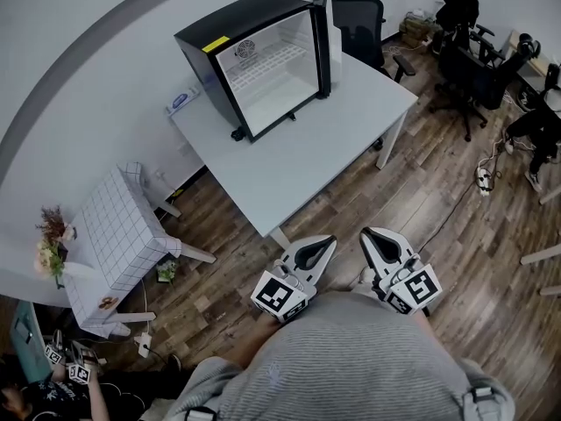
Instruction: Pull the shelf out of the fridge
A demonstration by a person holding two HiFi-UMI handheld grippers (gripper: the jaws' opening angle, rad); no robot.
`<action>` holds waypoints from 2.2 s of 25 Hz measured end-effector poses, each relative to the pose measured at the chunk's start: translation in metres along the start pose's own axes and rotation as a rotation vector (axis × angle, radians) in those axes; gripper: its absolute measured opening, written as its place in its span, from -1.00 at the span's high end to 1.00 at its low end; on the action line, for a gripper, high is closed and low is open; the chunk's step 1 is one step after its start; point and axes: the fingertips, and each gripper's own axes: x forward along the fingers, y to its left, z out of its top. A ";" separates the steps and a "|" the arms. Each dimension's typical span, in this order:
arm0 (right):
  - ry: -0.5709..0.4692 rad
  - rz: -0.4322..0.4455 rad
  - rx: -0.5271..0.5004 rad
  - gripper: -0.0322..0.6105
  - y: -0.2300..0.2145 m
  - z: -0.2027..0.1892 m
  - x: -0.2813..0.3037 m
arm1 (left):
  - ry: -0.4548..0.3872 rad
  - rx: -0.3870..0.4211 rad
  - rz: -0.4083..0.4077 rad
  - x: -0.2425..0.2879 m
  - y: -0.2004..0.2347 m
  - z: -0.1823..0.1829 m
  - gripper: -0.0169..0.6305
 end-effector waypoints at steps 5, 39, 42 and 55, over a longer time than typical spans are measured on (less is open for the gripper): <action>0.003 -0.006 0.000 0.86 0.000 -0.001 0.004 | 0.002 -0.005 -0.005 -0.002 0.004 -0.003 0.91; 0.053 0.036 0.004 0.86 -0.006 -0.014 0.077 | 0.008 -0.027 0.066 -0.018 0.075 -0.006 0.91; 0.059 0.067 0.012 0.86 -0.019 -0.016 0.091 | 0.015 -0.028 0.091 -0.007 0.090 -0.009 0.91; 0.053 0.163 -0.019 0.86 -0.169 -0.004 0.163 | -0.015 -0.008 0.210 0.121 0.174 -0.008 0.91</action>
